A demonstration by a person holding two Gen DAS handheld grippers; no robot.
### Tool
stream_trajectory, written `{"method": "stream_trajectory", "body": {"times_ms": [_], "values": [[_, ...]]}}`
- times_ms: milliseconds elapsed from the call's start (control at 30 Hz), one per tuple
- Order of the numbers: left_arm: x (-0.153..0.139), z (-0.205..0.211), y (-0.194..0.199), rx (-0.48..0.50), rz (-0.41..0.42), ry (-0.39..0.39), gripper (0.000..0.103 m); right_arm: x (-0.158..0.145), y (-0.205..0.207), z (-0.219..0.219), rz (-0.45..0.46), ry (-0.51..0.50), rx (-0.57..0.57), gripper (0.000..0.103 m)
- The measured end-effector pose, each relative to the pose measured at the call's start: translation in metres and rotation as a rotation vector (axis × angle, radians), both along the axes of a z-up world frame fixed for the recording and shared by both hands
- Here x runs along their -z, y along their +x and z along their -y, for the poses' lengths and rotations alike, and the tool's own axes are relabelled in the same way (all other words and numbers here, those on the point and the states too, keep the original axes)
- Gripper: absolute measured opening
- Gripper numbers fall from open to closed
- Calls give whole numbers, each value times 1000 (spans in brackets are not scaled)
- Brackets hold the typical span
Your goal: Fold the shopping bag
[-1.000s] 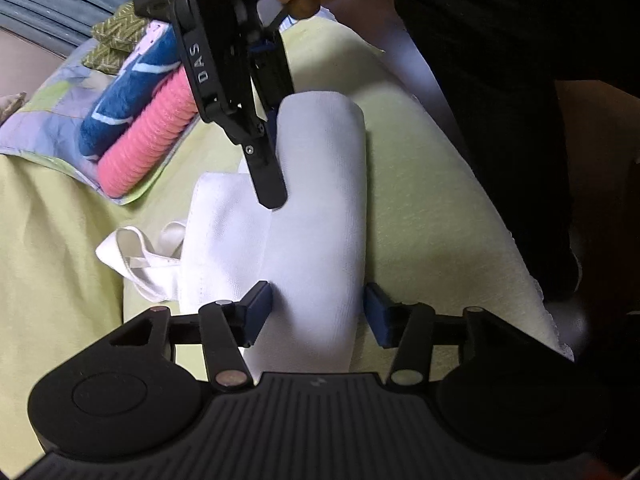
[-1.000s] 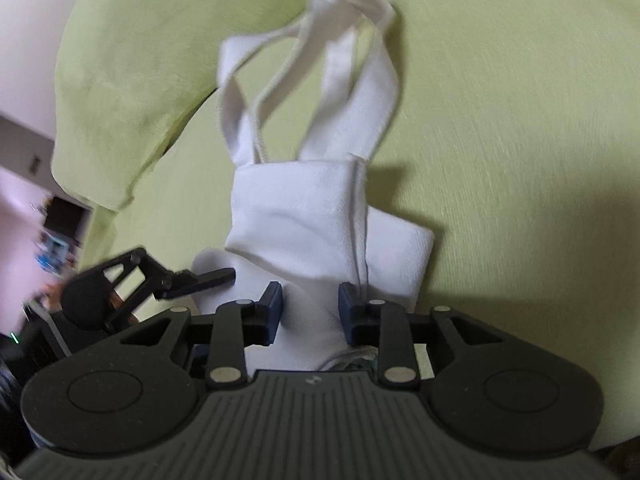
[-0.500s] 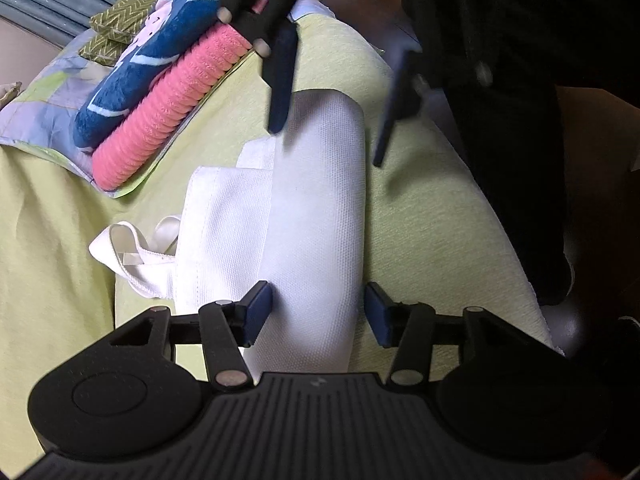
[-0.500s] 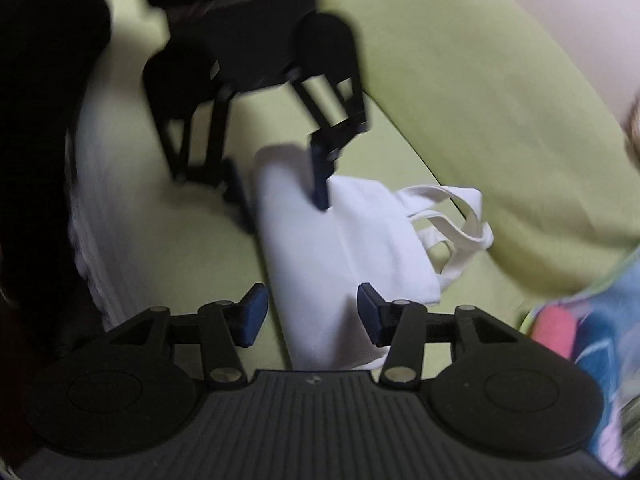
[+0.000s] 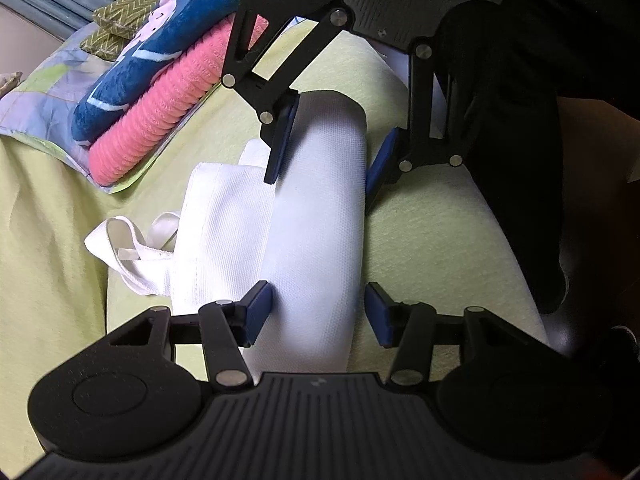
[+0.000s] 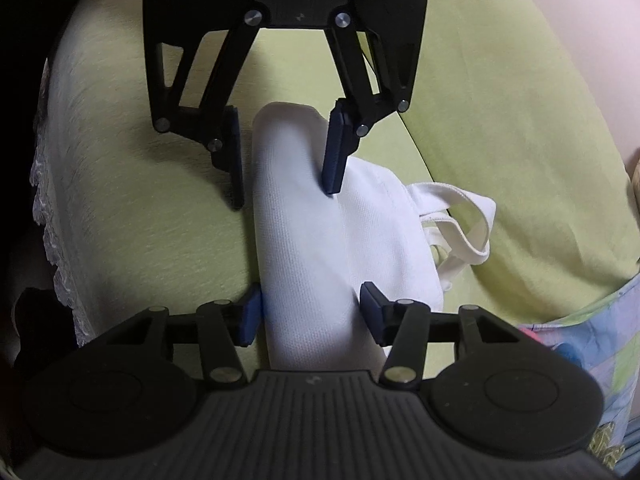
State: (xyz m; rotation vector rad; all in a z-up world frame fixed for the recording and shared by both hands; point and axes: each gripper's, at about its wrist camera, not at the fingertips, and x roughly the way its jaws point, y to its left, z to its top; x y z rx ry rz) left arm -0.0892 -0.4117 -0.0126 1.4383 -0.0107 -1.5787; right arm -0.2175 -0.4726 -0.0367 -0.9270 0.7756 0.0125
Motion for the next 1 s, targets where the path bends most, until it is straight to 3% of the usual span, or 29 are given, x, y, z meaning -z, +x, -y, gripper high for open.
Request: {"method": "stream_trajectory", "body": {"times_ms": [233, 333, 433, 467, 567, 633, 667, 767, 800, 867, 967, 1000], "values": [[-1, 0, 1, -13, -20, 3, 53, -2, -1, -1, -3, 24, 29, 44], [-6, -3, -3, -20, -49, 30, 53, -13, 1, -2, -39, 110, 72, 42], [-17, -16, -10, -11, -140, 91, 53, -27, -4, -4, -111, 225, 94, 42], [-21, -21, -13, -2, -177, 119, 51, -32, -6, -4, -130, 260, 100, 42], [-10, -33, -19, 20, -214, 233, 9, -45, -3, 7, -151, 380, 140, 40], [1, -41, -16, 17, -223, 210, 9, -48, 2, 19, -158, 433, 151, 40], [-3, -42, -11, -12, -248, 179, 10, -49, 4, 24, -161, 456, 156, 39], [-12, -50, -5, -37, -174, 57, 15, -46, 4, 22, -162, 423, 135, 39], [-14, -53, -5, -16, -157, 39, 22, -45, 4, 22, -162, 410, 129, 39], [-9, -54, -9, 23, -90, 13, 25, -45, 5, 26, -160, 438, 136, 39], [-1, -55, -15, 83, 10, -25, 62, -47, 9, 35, -168, 493, 142, 39], [1, -55, -17, 103, 44, -37, 64, -47, 10, 39, -173, 510, 143, 40]]}}
